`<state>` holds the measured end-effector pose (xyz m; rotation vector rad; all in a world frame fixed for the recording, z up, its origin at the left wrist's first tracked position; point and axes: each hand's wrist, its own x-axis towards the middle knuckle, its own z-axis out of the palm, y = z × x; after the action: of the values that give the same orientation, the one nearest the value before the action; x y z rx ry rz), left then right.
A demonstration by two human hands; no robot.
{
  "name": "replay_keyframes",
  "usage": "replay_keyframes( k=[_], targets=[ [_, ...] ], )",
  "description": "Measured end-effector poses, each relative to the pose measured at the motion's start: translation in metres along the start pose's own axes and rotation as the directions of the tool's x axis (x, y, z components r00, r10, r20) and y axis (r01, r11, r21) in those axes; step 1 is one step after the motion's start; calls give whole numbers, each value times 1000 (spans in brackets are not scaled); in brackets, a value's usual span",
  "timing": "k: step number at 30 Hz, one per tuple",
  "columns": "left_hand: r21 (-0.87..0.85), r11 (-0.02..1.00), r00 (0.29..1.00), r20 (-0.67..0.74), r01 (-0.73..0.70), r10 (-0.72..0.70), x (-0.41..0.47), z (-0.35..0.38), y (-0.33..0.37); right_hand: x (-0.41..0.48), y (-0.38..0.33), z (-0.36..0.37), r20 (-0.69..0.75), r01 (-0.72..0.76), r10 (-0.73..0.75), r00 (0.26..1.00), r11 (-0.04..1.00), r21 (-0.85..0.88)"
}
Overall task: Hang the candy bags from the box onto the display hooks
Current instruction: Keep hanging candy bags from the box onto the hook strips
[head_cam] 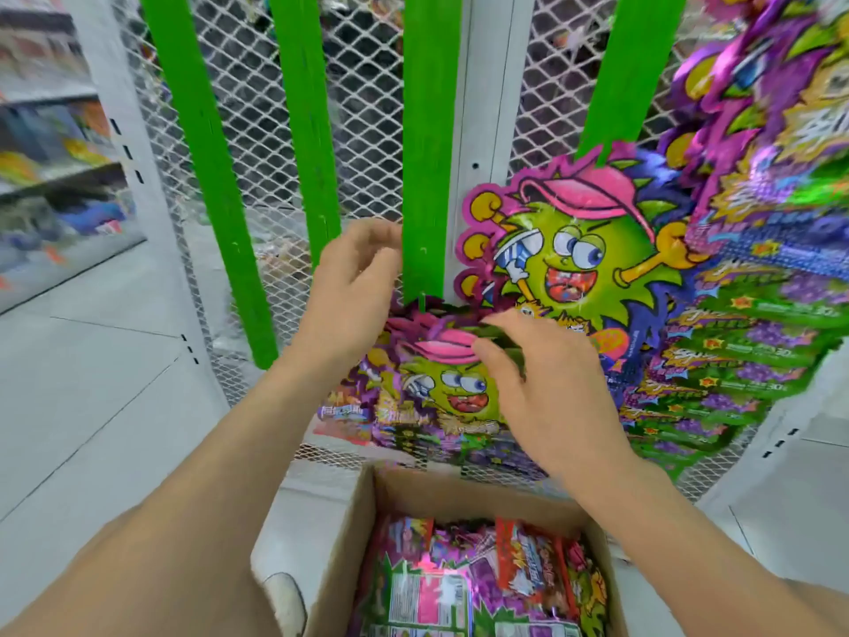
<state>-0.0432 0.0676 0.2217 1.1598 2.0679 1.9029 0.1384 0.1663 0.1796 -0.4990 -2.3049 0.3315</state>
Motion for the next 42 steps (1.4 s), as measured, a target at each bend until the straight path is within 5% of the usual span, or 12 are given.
replay_keyframes(
  k=[9, 23, 32, 37, 42],
  targets=[
    [88, 994, 983, 164, 68, -82, -13, -23, 44, 46, -39, -7, -232, -7, 47, 972, 985, 172],
    [103, 994, 960, 281, -21, -9, -14, -18, 26, 55, -42, -4, -178, -153, 183, 967, 974, 170],
    [68, 997, 953, 301, -34, 12, -22, -9, 29, 48, -43, -6, -176, -116, 141, 974, 983, 143],
    [-36, 999, 984, 174, 37, -30, -23, -11, 36, 48, -47, -3, -224, -55, 86, 971, 989, 140],
    [-49, 999, 970, 244, 13, 0, -16, -18, 30, 52, -51, 0, -238, -53, 92, 967, 985, 165]
  ],
)
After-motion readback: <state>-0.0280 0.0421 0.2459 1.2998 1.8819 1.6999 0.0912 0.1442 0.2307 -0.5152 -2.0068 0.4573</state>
